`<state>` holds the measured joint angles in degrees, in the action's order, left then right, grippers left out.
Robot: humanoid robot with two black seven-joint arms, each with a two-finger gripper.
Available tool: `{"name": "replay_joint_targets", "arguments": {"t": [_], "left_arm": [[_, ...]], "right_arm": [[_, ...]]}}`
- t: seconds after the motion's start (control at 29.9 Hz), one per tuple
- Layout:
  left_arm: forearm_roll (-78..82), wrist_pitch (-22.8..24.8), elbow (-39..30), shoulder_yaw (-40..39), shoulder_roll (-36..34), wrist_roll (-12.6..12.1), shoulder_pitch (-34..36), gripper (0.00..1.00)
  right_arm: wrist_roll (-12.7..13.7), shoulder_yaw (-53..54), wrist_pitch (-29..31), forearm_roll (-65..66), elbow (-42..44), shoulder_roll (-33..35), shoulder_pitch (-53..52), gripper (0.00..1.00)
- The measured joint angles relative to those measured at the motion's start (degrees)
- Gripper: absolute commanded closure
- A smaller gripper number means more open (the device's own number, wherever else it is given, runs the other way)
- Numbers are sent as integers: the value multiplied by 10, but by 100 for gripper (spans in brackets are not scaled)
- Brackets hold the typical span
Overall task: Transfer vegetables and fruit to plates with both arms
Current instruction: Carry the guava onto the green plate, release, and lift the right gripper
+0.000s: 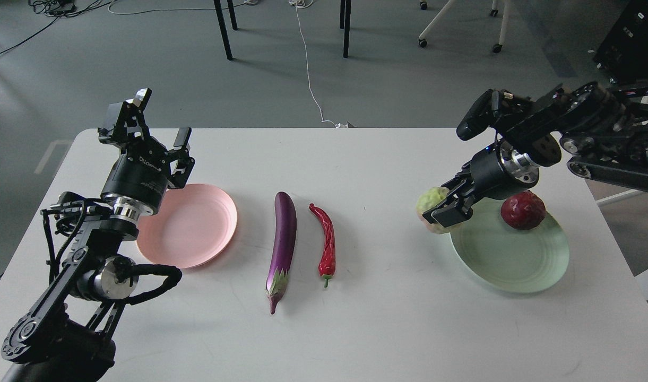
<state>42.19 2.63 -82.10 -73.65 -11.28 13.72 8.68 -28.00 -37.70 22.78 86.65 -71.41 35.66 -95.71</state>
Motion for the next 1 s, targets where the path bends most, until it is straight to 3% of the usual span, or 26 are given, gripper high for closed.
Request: {"name": "replay_joint_targets", "arguments": {"t": [0.23, 0.3, 0.37, 0.54, 0.8, 1.0], "left_arm": [[1, 0, 0, 1, 1, 0, 0, 2], [1, 0, 0, 1, 1, 0, 0, 2], [1, 0, 0, 1, 1, 0, 0, 2], [1, 0, 0, 1, 0, -1, 1, 2], [1, 0, 0, 0, -2, -3, 4, 2], [3, -4, 0, -3, -14, -2, 5, 2]], "right_arm": [[0, -8, -1, 55, 1, 70, 57, 43], [0, -8, -1, 56, 3, 78, 73, 33], [0, -7, -2, 56, 6, 84, 83, 16], [0, -2, -15, 56, 12, 91, 101, 5], [0, 96, -30, 23, 11, 132, 132, 4], [0, 257, -71, -240, 11, 148, 261, 4]]}}
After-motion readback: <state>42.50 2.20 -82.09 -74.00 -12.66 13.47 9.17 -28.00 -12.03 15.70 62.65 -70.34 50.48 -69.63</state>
